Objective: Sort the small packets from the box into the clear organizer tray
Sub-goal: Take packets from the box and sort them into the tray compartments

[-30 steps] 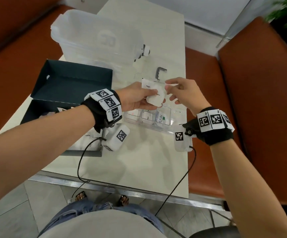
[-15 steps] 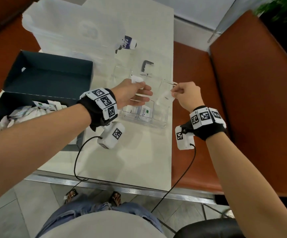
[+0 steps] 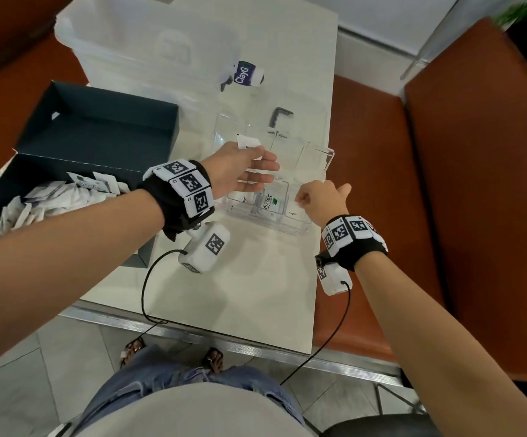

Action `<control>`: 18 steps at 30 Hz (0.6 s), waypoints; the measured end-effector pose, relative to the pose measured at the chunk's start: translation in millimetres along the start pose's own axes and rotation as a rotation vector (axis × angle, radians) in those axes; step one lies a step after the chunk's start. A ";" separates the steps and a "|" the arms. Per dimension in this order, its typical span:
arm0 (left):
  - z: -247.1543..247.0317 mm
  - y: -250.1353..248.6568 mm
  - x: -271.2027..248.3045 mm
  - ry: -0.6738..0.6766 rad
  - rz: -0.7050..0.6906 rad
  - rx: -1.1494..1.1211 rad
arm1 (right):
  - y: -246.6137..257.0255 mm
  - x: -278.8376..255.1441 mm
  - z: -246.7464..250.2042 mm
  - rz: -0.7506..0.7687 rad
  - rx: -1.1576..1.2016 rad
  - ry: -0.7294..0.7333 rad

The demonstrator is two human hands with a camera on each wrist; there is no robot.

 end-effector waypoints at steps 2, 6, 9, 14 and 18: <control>-0.2 0.1 -0.5 -0.005 0.001 -0.003 | -1.5 1.3 -2.5 -0.001 0.001 -0.025; -1.3 0.4 -1.2 0.000 0.002 -0.002 | -3.5 5.3 -2.8 0.008 -0.075 -0.011; -1.7 -0.4 -1.0 0.002 0.003 0.002 | -0.4 6.8 -1.7 0.032 -0.201 0.008; -2.6 -1.1 0.2 0.008 0.008 0.014 | 3.4 6.3 -10.4 0.036 -0.318 0.109; -1.6 -0.5 1.3 0.003 0.012 0.013 | 4.0 7.1 -14.4 0.014 -0.353 0.135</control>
Point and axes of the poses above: each hand's wrist, its own x-axis towards the middle knuckle, its own z-axis out of the back of the hand, y = z × x, the point moved 5 cm from there along x, towards the middle knuckle, and after that the axes turned 11 degrees about x, right-handed, at the moved point
